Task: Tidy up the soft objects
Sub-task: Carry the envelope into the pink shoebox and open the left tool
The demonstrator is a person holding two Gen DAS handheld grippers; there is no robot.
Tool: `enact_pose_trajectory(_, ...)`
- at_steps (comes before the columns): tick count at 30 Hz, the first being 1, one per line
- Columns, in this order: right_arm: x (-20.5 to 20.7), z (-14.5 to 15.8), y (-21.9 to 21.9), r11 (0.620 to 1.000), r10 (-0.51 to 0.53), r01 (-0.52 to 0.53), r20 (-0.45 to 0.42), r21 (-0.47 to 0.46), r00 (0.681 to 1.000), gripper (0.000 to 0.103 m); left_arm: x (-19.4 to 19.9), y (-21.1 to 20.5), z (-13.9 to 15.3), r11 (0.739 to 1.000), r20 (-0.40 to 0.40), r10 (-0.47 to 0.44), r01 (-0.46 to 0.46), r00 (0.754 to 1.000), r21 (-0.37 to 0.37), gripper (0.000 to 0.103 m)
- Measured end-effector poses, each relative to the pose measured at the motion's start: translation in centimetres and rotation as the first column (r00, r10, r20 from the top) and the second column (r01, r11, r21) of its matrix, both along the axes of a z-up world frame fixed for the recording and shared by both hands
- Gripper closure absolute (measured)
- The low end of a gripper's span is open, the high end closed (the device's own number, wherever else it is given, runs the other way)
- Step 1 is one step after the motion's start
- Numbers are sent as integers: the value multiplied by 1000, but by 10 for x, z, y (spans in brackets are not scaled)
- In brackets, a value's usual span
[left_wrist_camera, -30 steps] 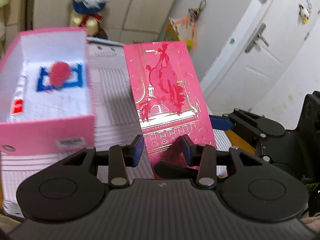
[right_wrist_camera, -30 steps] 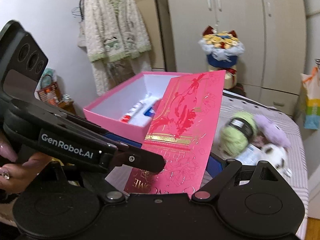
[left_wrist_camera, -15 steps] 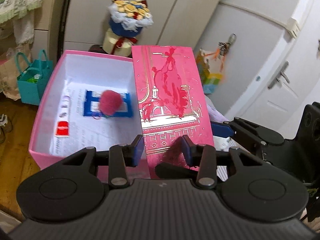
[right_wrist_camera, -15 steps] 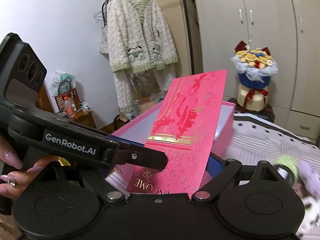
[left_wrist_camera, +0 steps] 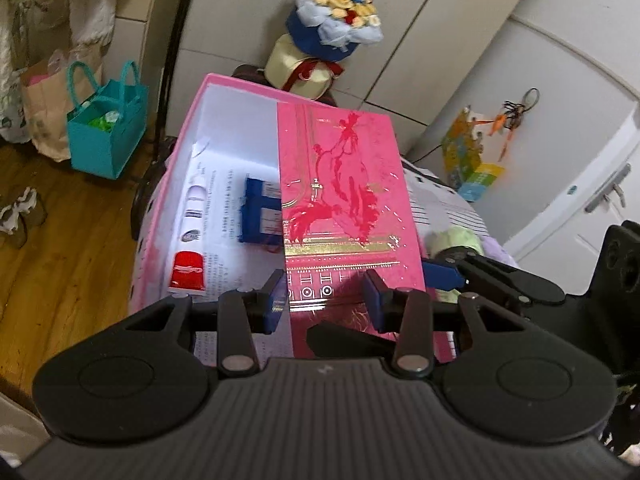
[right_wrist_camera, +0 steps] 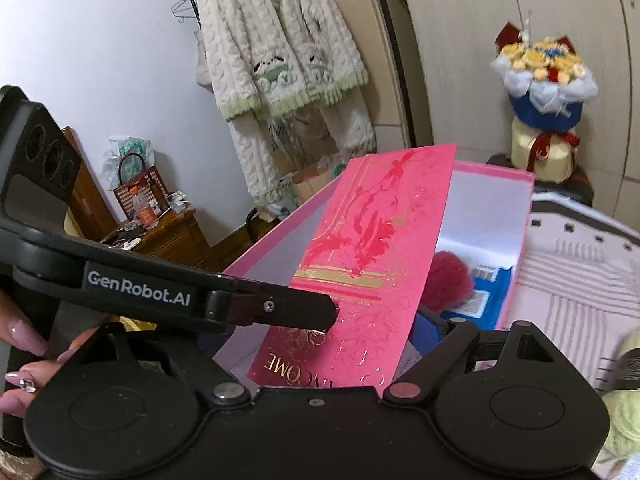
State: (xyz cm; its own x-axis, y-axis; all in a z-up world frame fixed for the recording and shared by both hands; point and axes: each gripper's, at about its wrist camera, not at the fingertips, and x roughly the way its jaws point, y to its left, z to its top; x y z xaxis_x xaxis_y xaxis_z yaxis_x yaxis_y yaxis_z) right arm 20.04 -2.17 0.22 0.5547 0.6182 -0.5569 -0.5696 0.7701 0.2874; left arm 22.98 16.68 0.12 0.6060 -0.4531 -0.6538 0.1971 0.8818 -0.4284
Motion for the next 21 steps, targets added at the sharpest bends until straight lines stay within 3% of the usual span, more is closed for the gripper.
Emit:
enact_pose_trajectory(6,10,-10,11,999,17,-18,-25,-35,1000,12,10,4,-11,1000,-26,14,-14,1000,15,64)
enact_pose_trajectory(13,13,-15,15,992,-11,7,-35,-129,999,12,0,7,-7,994,21,50,-52,999,99,58)
enact_pose_trajectory(21,-6,1,4,983,6,-5,4,-185,1000,13,-23,2,16,987,78,9,-21,997,157,54)
